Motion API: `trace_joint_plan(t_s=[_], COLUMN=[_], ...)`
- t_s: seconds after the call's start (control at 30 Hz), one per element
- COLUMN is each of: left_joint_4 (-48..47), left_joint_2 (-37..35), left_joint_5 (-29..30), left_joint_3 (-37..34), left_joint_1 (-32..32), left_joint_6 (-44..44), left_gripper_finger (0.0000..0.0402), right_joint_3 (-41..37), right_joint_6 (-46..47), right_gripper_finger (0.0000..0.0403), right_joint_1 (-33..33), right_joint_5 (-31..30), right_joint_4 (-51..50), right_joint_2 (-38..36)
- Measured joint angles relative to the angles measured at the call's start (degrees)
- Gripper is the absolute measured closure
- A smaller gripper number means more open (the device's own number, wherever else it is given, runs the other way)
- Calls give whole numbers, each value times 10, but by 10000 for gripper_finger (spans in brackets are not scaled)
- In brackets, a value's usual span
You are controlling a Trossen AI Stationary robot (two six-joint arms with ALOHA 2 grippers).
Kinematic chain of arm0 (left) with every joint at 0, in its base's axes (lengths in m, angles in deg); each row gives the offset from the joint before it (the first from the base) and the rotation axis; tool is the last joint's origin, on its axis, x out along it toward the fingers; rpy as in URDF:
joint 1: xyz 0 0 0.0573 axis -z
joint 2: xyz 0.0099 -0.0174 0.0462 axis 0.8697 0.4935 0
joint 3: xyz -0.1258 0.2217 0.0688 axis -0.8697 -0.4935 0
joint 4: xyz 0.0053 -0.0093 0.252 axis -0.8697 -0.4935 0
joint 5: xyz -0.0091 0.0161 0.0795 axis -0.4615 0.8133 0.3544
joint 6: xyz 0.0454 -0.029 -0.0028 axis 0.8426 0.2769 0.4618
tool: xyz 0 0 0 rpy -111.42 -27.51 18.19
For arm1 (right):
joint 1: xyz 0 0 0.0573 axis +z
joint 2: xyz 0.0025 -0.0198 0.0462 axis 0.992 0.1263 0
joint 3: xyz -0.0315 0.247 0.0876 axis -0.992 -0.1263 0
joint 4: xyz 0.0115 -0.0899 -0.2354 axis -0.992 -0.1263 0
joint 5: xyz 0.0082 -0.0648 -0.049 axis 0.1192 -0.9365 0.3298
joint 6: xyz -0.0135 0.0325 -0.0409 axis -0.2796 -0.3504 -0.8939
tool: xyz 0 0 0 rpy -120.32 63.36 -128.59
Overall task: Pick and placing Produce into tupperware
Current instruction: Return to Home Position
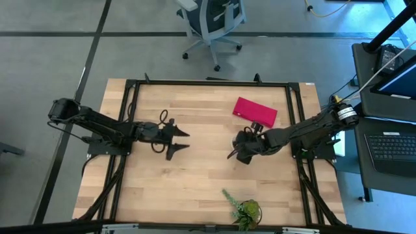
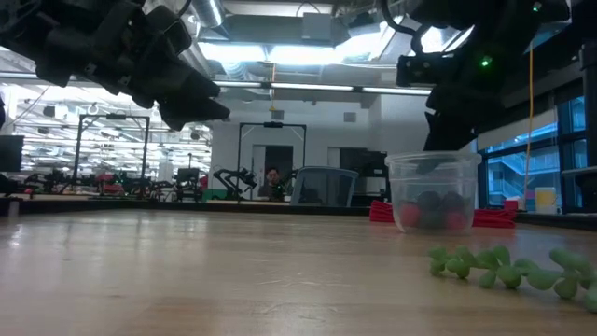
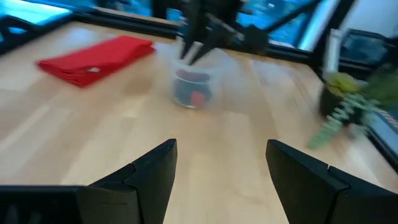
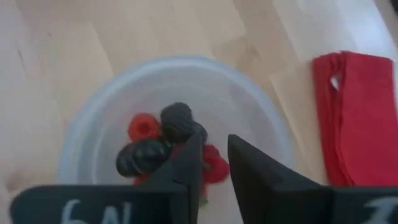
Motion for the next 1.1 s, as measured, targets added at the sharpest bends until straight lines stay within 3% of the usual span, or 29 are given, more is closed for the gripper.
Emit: trace_joint_plan(t_s=[0.17,0.3,0.4,0.53,0.6,0.8,0.93,1.1], left_joint_4=[12,2,0,1,3,0,-18,-74], left_joint_2=[0,0,0,0,0,-27,-94,-182], left_joint_5=[85,116,86,-24,-59,-71,-136,-133], left_joint_3=[0,0,0,0,0,0,0,-4], left_joint_1=[-27,-84,-149,-255,-304,-403,-416,-411], left_joint_6=[-3,-4,-7,0,26,58,62,89], left_gripper_finger=[163,163,163,163,163,163,163,163], right_joint_3=[21,27,21,-3,-21,-138,-227,-315], right_joint_6=[22,-36,-16,-27,-43,-162,-180,-191], right_gripper_finger=[298,287,286,286,286,286,286,286], right_joint_1=[0,0,-1,-15,-28,-74,-101,-110], right_joint_5=[-29,-47,-111,-143,-144,-145,-143,-138], right_joint_4=[-80,-148,-165,-165,-139,72,159,226], right_joint_2=[-42,-92,-129,-187,-219,-331,-420,-523])
